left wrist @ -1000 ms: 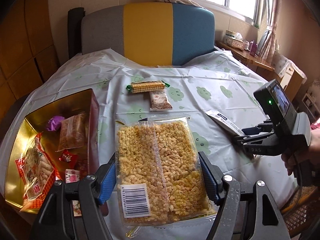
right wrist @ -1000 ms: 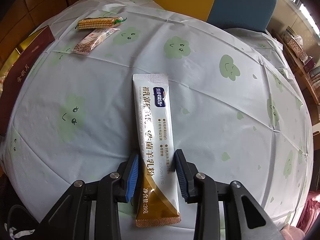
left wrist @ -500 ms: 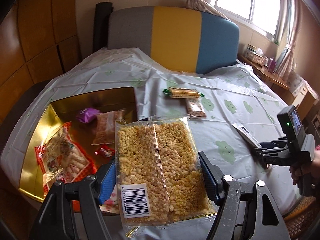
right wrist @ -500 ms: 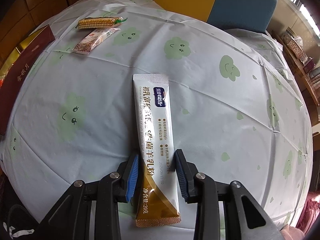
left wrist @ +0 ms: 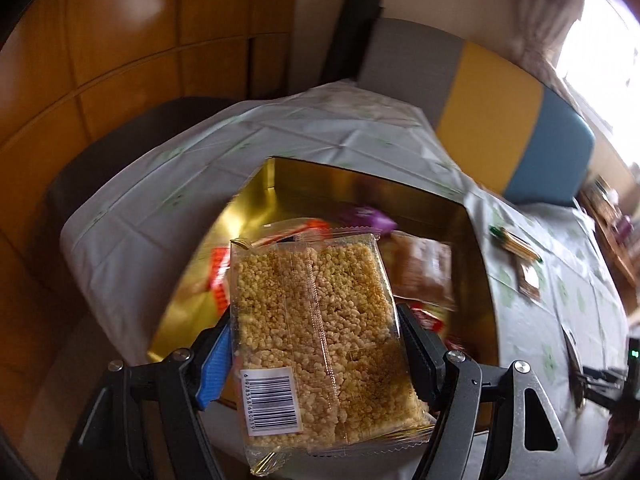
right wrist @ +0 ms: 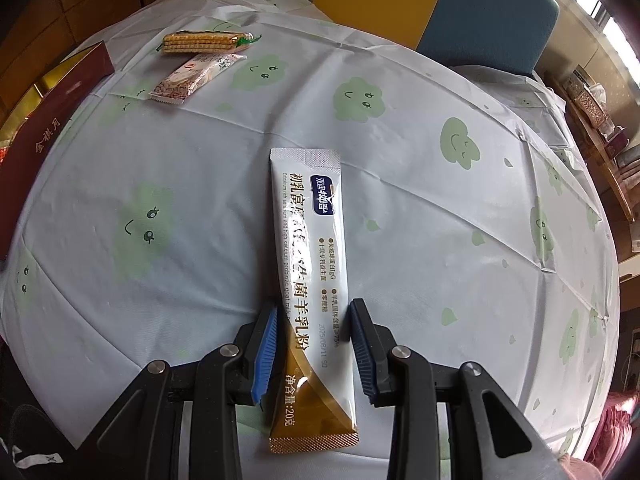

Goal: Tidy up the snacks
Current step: 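Lower the rice-crisp pack into the gold tin and open the left gripper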

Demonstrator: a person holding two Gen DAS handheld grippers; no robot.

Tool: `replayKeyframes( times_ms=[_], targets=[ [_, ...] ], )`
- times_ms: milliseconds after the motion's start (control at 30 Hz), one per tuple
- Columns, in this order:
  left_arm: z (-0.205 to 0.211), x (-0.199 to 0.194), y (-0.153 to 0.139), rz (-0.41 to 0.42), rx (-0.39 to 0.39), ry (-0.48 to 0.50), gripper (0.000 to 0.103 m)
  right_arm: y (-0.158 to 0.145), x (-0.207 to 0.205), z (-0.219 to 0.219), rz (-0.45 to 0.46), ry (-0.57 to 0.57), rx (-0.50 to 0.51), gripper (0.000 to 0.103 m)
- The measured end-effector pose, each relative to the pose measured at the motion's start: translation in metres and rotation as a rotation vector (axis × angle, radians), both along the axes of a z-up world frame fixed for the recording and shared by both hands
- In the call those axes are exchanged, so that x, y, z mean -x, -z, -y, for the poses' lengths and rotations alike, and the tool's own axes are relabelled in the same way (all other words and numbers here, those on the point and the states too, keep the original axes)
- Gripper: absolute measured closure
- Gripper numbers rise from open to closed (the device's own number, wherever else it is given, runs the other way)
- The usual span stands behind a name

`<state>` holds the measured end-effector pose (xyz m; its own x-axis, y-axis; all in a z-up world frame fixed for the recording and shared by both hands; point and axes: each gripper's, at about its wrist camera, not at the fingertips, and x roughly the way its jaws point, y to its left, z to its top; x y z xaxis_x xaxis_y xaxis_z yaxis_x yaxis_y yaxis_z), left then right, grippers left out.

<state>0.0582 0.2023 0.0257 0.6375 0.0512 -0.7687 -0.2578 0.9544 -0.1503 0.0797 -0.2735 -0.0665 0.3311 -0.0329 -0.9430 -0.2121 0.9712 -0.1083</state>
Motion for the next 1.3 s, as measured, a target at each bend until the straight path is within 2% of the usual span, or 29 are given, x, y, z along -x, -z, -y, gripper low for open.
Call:
replayKeyframes(
  times_ms=[167, 367, 633, 900, 1067, 1300],
  targets=[
    [-0.016, 0.001, 0.006, -0.014, 0.027, -0.028, 0.029, -0.001, 0.001, -0.002, 0.0, -0.002, 0.002, 0.068],
    [0.004, -0.013, 0.019, -0.048, 0.02, 0.021, 0.029, -0.002, 0.001, -0.002, 0.002, -0.004, 0.006, 0.068],
    [0.011, -0.032, 0.039, -0.096, 0.015, 0.022, 0.028, -0.002, 0.001, -0.002, 0.002, -0.004, 0.007, 0.068],
    [0.013, -0.031, 0.052, -0.125, -0.056, -0.014, 0.028, -0.002, 0.0, -0.002, 0.003, -0.007, 0.011, 0.068],
    [0.02, -0.031, 0.051, -0.127, -0.181, -0.023, 0.031, -0.001, 0.001, -0.004, 0.006, -0.01, 0.018, 0.068],
    [0.022, -0.024, 0.042, -0.099, -0.17, -0.029, 0.032, 0.0, 0.001, -0.006, 0.006, -0.01, 0.02, 0.068]
  ],
)
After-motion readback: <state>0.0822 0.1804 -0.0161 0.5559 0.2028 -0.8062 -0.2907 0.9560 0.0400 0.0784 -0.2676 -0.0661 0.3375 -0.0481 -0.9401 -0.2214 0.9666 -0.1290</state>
